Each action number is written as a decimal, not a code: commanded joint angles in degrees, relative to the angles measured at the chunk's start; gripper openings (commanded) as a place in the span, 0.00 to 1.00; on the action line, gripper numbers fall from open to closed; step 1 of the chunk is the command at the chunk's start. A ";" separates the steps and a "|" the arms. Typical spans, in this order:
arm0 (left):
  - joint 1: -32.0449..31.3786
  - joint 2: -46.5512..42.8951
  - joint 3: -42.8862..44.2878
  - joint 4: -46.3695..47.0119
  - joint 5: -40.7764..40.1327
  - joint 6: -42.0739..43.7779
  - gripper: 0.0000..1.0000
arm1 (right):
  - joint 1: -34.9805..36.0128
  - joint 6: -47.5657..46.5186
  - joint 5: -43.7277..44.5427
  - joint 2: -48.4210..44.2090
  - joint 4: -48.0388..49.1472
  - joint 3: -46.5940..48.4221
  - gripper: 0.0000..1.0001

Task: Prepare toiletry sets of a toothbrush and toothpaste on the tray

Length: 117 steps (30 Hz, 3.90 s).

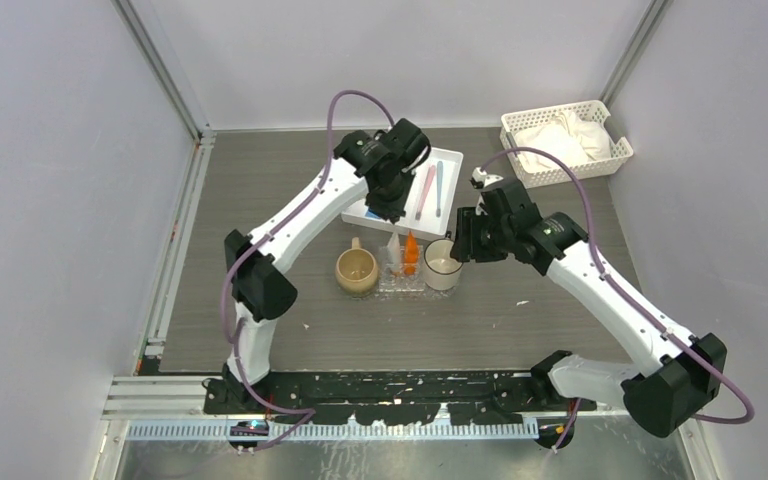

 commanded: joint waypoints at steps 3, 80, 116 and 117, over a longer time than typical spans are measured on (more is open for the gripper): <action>1.23 -16.15 -11.88 15.94 -6.48 1.97 0.36 | -0.28 0.95 4.96 4.51 0.97 7.43 0.60; 20.74 -21.28 -45.72 43.44 13.27 0.23 0.34 | -16.07 -3.59 0.38 49.50 -12.99 67.79 0.02; 20.72 -32.32 -61.55 48.15 17.79 -1.60 0.35 | -2.93 1.76 -16.00 23.15 -28.44 22.65 0.01; 20.70 -32.18 -61.57 48.15 17.70 -1.52 0.35 | -3.01 1.79 -16.27 24.43 -27.81 22.87 0.01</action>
